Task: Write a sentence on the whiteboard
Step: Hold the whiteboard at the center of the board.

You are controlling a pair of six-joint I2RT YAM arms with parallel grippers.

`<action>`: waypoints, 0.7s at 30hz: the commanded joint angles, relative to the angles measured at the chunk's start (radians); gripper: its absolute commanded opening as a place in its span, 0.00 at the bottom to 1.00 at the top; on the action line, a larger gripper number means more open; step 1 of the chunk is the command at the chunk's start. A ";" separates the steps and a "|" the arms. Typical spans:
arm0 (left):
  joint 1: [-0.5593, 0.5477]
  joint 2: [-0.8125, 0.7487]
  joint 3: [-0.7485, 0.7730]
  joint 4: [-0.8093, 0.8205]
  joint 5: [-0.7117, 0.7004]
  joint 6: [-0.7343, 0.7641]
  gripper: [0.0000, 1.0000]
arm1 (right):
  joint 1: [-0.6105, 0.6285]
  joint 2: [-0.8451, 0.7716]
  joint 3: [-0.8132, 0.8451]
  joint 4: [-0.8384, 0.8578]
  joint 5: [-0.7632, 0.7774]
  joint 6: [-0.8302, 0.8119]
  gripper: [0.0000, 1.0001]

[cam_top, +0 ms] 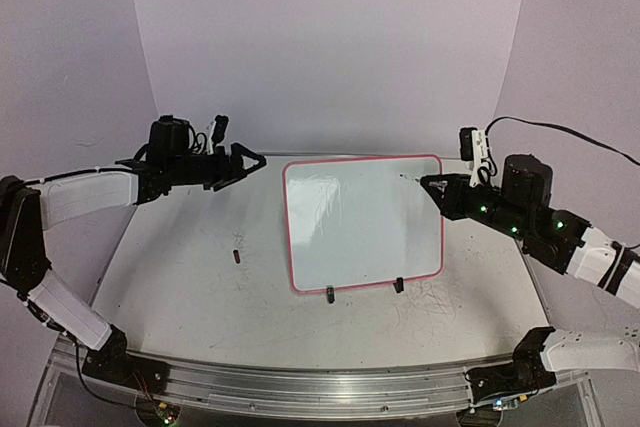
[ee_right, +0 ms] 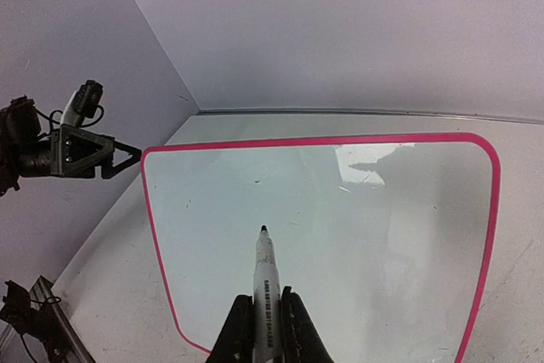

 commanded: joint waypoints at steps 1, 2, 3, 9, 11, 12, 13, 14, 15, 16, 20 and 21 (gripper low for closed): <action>-0.001 0.072 0.114 0.113 0.078 -0.013 0.91 | 0.005 0.004 0.057 0.049 -0.078 0.002 0.00; -0.002 0.097 0.134 0.115 0.100 -0.012 0.90 | 0.010 0.003 0.055 0.061 -0.089 0.006 0.00; -0.004 0.123 0.152 0.119 0.122 -0.010 0.89 | 0.019 -0.001 0.047 0.074 -0.093 0.006 0.00; -0.019 0.179 0.176 0.154 0.178 0.045 0.88 | 0.116 0.034 0.046 0.122 -0.013 -0.019 0.00; -0.025 0.182 0.151 0.179 0.191 0.053 0.87 | 0.162 0.060 0.054 0.133 0.016 -0.035 0.00; -0.029 0.182 0.138 0.194 0.198 0.060 0.87 | 0.182 0.077 0.060 0.140 0.029 -0.044 0.00; -0.034 0.181 0.121 0.202 0.200 0.066 0.87 | 0.196 0.098 0.069 0.145 0.037 -0.052 0.00; -0.037 0.181 0.108 0.208 0.206 0.070 0.86 | 0.210 0.118 0.078 0.149 0.046 -0.062 0.00; -0.039 0.181 0.097 0.213 0.213 0.072 0.85 | 0.224 0.138 0.087 0.152 0.054 -0.074 0.00; -0.041 0.182 0.092 0.215 0.223 0.073 0.83 | 0.239 0.158 0.097 0.156 0.062 -0.087 0.00; -0.053 0.192 0.083 0.221 0.242 0.078 0.75 | 0.278 0.234 0.137 0.172 0.083 -0.136 0.00; -0.057 0.196 0.084 0.223 0.249 0.079 0.74 | 0.284 0.253 0.147 0.178 0.086 -0.147 0.00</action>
